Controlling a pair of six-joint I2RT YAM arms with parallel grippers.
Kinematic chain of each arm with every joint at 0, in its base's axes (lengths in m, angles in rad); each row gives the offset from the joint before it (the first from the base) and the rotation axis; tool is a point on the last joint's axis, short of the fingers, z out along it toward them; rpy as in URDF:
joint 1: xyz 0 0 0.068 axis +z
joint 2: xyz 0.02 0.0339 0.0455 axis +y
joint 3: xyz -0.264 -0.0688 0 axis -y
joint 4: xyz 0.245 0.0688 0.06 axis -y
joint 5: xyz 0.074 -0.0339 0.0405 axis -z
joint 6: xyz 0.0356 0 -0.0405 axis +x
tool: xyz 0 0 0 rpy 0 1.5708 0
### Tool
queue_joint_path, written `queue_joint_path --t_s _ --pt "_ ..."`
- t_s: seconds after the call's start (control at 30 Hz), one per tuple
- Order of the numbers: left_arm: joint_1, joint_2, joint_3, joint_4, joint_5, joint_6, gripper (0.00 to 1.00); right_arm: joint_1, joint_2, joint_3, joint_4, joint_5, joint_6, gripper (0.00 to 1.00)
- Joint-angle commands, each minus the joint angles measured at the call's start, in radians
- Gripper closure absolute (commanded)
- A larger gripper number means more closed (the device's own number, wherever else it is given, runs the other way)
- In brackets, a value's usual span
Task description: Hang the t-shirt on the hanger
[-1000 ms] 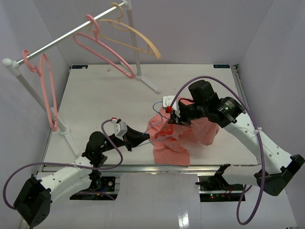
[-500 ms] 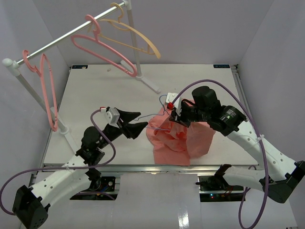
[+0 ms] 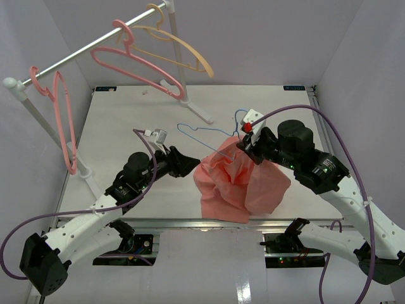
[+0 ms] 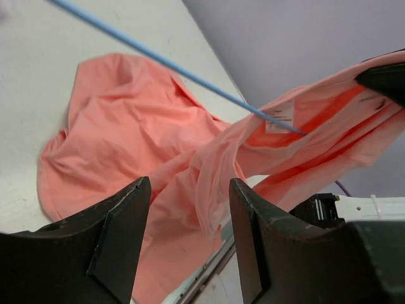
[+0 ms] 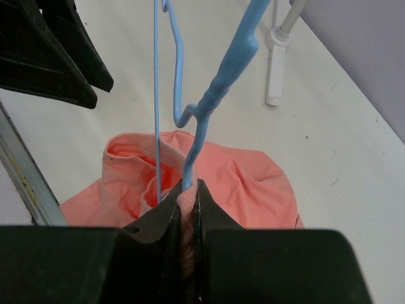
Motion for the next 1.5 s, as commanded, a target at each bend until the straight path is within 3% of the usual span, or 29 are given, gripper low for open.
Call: queue_joint_path --t_s 0.0,0.43,0.77,1.03,1.47 --pt "-0.006 0.055 0.024 0.056 0.066 -0.1 0.36 0.006 -0.012 -0.032 0.084 0.082 0.069 0.92" --pt "-0.041 0.201 0.08 0.09 0.068 -0.135 0.34 0.013 -0.025 -0.12 0.203 0.124 0.12 0.92" --pt "-0.097 0.368 0.147 0.098 -0.089 -0.151 0.38 0.019 -0.033 -0.164 0.252 0.136 0.139 0.92" --pt "-0.1 0.368 0.099 0.115 -0.259 -0.208 0.45 0.024 -0.061 -0.185 0.259 0.121 0.148 0.92" --pt "-0.107 0.411 0.1 0.186 -0.14 -0.206 0.45 0.03 -0.059 -0.219 0.278 0.121 0.158 0.92"
